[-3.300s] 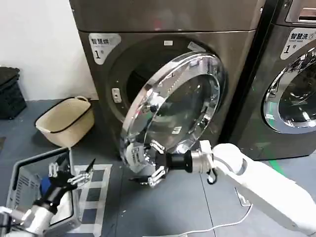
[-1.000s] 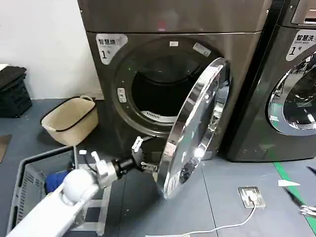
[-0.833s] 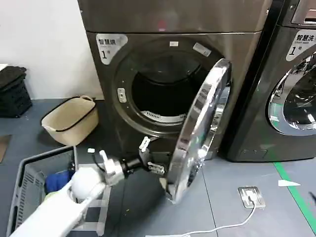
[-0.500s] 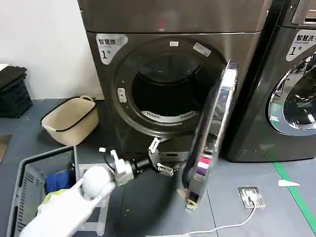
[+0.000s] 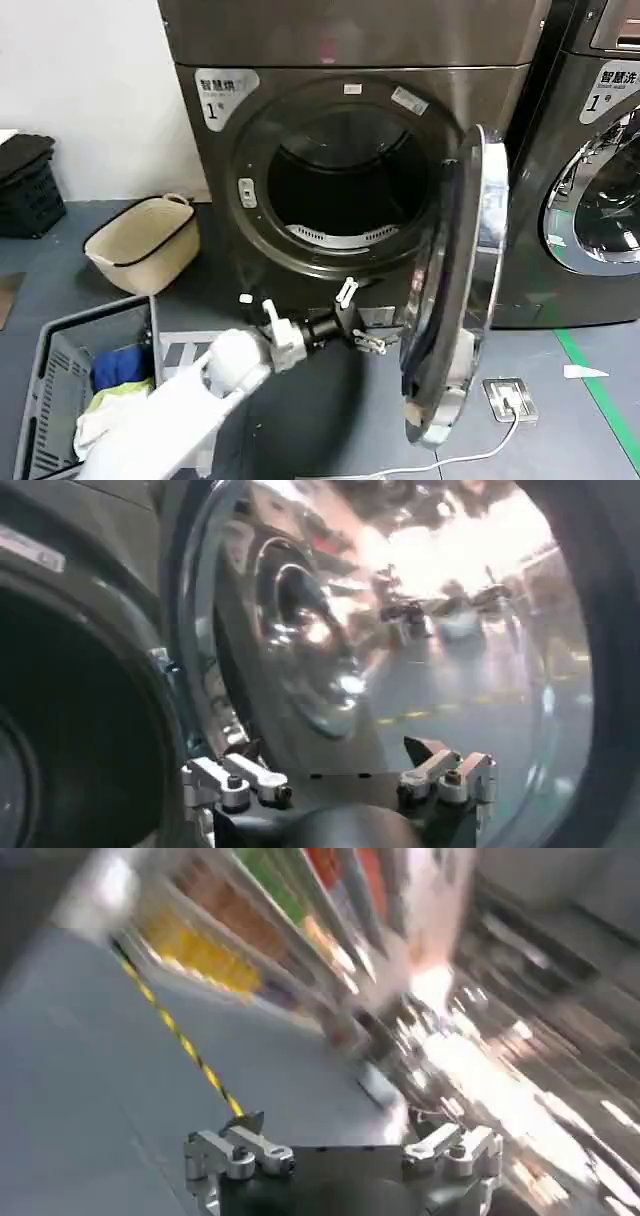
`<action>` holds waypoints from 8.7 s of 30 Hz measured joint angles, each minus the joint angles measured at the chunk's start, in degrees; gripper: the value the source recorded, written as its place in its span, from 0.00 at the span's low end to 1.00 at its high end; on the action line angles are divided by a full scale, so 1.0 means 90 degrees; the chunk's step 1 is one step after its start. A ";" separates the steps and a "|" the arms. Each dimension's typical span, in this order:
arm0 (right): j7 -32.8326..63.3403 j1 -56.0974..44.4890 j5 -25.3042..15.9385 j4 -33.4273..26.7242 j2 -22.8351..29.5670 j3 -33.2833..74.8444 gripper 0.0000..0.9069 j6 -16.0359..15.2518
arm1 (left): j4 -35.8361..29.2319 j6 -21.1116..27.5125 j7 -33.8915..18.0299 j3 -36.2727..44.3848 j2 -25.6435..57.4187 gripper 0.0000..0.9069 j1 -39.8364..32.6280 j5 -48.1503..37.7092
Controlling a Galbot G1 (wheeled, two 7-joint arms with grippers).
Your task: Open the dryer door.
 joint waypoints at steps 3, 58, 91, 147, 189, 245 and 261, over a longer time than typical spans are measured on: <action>0.0018 0.0031 -0.0117 -0.0177 0.0020 0.0222 1.00 -0.0359 | 0.0142 -0.0014 -0.0039 0.0190 -0.0220 1.00 -0.0131 0.0084; 0.0098 0.0040 -0.0523 -0.0346 0.0506 0.0881 1.00 -0.1329 | 0.3537 0.0008 -0.0891 0.1296 -0.3390 1.00 -0.1794 0.1405; -0.0005 0.0147 -0.0462 -0.0398 0.0144 0.0816 1.00 -0.1335 | -0.0004 0.1863 -0.0803 0.1047 -0.1651 1.00 -0.0692 0.0318; -0.0118 0.0734 -0.0448 -0.0298 -0.0792 0.0009 1.00 -0.1523 | -0.2133 0.4955 -0.6845 -0.6997 0.2398 1.00 0.5137 -0.8089; -0.0053 0.0796 0.0098 -0.0294 -0.0602 0.0036 1.00 -0.1122 | -0.0396 0.4954 -0.8817 -0.8251 0.2616 1.00 0.5820 -1.1409; -0.0190 0.0902 0.0290 -0.0260 -0.0504 -0.0144 1.00 -0.0572 | -0.0887 0.4954 -0.8972 -0.8355 0.2769 1.00 0.6152 -1.1626; -0.0260 0.0929 0.0286 -0.0282 -0.0466 -0.0184 1.00 -0.0529 | -0.1034 0.4955 -0.8139 -0.8212 0.2858 1.00 0.6302 -1.0230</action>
